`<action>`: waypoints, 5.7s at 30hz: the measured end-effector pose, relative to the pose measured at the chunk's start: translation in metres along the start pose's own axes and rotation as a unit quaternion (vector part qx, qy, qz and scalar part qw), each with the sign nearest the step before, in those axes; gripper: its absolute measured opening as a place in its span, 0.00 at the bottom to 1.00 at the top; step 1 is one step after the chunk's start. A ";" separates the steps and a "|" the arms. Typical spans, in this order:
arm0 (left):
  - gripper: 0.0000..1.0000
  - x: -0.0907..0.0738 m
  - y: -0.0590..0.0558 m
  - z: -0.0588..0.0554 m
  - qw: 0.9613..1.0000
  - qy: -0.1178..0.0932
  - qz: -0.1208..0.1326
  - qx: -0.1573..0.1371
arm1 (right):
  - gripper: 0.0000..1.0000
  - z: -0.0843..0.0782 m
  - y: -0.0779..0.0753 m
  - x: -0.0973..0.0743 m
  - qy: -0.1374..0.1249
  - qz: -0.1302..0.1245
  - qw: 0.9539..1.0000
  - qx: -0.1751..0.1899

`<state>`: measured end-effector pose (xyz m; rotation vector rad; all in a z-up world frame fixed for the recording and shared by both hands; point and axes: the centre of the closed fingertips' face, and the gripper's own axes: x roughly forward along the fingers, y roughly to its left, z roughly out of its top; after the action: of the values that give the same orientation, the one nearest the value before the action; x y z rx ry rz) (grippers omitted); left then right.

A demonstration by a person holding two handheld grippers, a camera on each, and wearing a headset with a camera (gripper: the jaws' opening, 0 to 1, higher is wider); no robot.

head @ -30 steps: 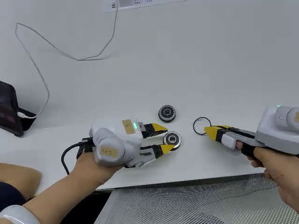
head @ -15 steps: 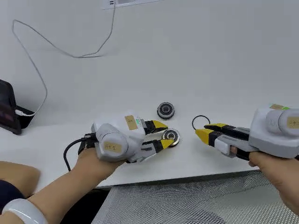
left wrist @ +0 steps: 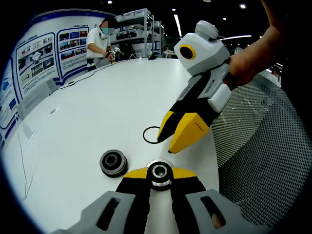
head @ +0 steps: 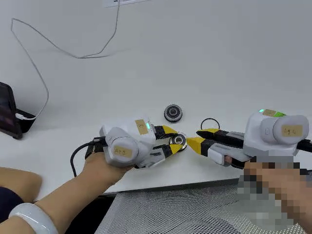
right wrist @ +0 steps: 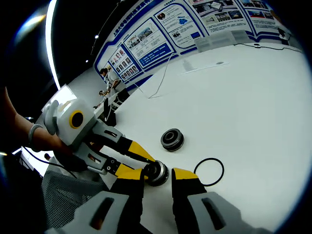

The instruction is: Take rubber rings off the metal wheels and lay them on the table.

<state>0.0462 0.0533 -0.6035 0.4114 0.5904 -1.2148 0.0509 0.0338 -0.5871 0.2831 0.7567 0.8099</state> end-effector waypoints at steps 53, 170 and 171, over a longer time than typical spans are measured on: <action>0.13 0.001 0.000 -0.001 1.000 -0.009 0.001 0.003 | 0.08 -0.021 0.001 0.018 0.015 0.025 0.976 0.217; 0.52 -0.039 0.014 -0.021 0.996 -0.043 0.047 -0.057 | 0.01 0.019 0.019 -0.004 -0.038 0.073 0.964 0.251; 0.53 -0.040 0.015 -0.021 0.996 -0.045 0.050 -0.061 | 0.01 0.019 0.018 -0.006 -0.039 0.072 0.964 0.252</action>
<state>0.0467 0.1000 -0.5947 0.2791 0.5563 -1.0904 0.0516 0.0425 -0.5619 0.8295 0.8689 0.7285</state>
